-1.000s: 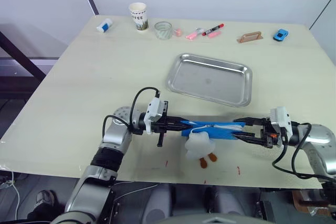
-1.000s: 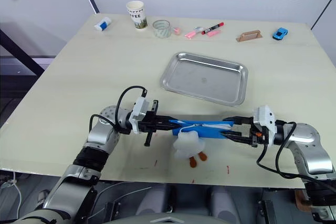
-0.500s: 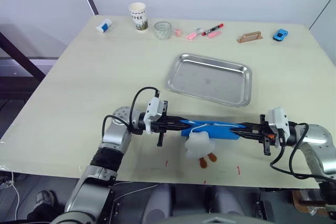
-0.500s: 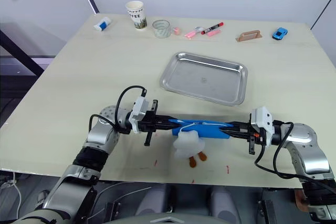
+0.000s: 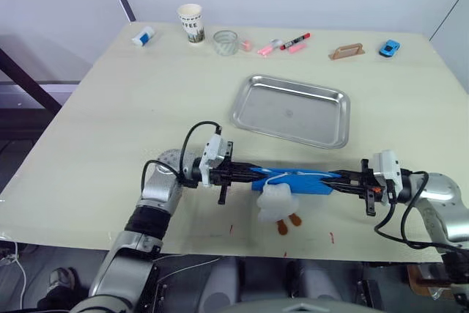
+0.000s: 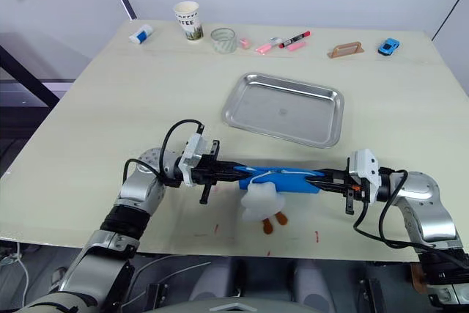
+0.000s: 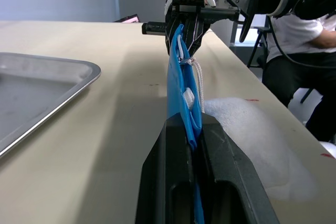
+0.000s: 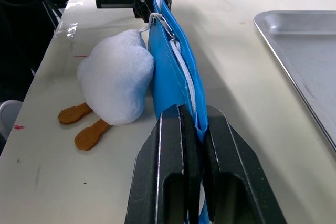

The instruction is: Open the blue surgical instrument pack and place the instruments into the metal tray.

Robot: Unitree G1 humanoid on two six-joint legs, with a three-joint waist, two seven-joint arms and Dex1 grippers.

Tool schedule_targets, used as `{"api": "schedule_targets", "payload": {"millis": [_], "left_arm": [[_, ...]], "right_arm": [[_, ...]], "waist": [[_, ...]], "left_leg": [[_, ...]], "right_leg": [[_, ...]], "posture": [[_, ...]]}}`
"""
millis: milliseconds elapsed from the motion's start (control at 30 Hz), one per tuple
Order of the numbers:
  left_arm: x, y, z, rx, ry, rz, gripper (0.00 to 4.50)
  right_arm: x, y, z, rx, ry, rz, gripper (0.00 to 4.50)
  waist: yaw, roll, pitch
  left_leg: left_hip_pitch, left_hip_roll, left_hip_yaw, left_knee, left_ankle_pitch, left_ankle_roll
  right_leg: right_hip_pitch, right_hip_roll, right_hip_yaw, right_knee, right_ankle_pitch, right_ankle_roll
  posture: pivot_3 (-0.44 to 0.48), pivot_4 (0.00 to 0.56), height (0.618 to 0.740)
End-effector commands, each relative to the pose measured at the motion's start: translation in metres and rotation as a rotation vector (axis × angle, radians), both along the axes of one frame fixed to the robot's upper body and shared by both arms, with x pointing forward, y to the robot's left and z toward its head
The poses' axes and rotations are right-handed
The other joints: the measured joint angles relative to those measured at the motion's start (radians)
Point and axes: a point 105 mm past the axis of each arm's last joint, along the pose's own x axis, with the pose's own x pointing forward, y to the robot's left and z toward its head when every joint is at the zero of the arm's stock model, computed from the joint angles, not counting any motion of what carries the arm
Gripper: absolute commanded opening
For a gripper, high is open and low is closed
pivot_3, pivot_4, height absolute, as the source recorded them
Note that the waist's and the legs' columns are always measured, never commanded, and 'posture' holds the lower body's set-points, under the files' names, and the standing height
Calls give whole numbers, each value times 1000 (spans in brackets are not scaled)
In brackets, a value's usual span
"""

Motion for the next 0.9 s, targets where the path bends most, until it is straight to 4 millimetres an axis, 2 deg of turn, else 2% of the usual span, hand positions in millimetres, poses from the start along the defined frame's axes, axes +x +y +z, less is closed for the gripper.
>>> {"api": "schedule_targets", "payload": {"millis": [33, 200, 267, 367, 433, 533, 633, 733, 800, 900], "left_arm": [[0, 9, 8, -8, -16, 14, 1315], [-2, 34, 16, -3, -3, 91, 3221], [-4, 48, 24, -22, 18, 136, 4334], [-9, 64, 34, -42, 40, 189, 4441], [-15, 74, 32, 14, 68, 226, 4441], [-31, 78, 39, 24, 120, 234, 4441], [-46, 73, 41, 56, 169, 253, 4441], [-53, 65, 35, 142, 189, 299, 4441], [-62, 56, 33, 183, 255, 235, 4441], [-62, 42, 29, 172, 278, 223, 4441]], "right_arm": [[2, -1, 6, 0, -24, -2, 0], [2, -2, 5, -10, -18, 0, 0], [3, -4, 5, -15, -17, -2, 0], [4, -6, 6, -20, -17, -6, 0], [5, -8, 7, -23, -17, -7, 0], [5, -10, 8, -29, -15, -7, 0], [6, -14, 9, -37, -12, -6, 0], [6, -16, 10, -42, -9, -5, 0], [6, -16, 10, -43, -7, -4, 0], [4, -16, 9, -48, 3, 0, 0]], "waist": [[0, 0, 0], [-1, 0, 0], [0, 0, 0], [-1, 1, 0], [1, 1, 0], [-1, 1, 1], [3, 1, 1], [3, 1, 2], [4, 1, 2], [3, 3, 2]], "left_leg": [[0, 0, 0, 0, 0, 0], [0, 1, 0, 0, 0, 0], [0, 1, 0, 0, 0, 0], [0, 2, 0, 0, 0, 0], [0, 3, 0, 0, 0, 0], [0, 2, 1, -1, 0, 0], [0, 2, 0, -1, 0, 0], [0, 1, 1, -1, 0, 0], [0, 1, 0, -1, 0, 0], [0, 1, 1, -1, 0, 0]], "right_leg": [[0, 0, 0, 0, 0, 0], [0, 0, 0, 0, 0, 0], [0, 0, 0, 0, 0, 0], [0, 0, 0, 0, 0, 0], [-1, -1, 0, 0, 0, 0], [0, -1, 1, 0, 0, 0], [-1, -4, -1, 0, 0, 0], [0, -7, -1, 0, 0, 0], [0, -7, -2, 0, 0, 0], [0, -7, -2, 0, 0, 0]], "posture": [[0, 150, 740], [0, 150, 740], [0, 150, 740], [0, 150, 740], [0, 150, 740], [0, 150, 740], [0, 150, 740], [0, 150, 740], [0, 150, 740], [0, 150, 740]]}}
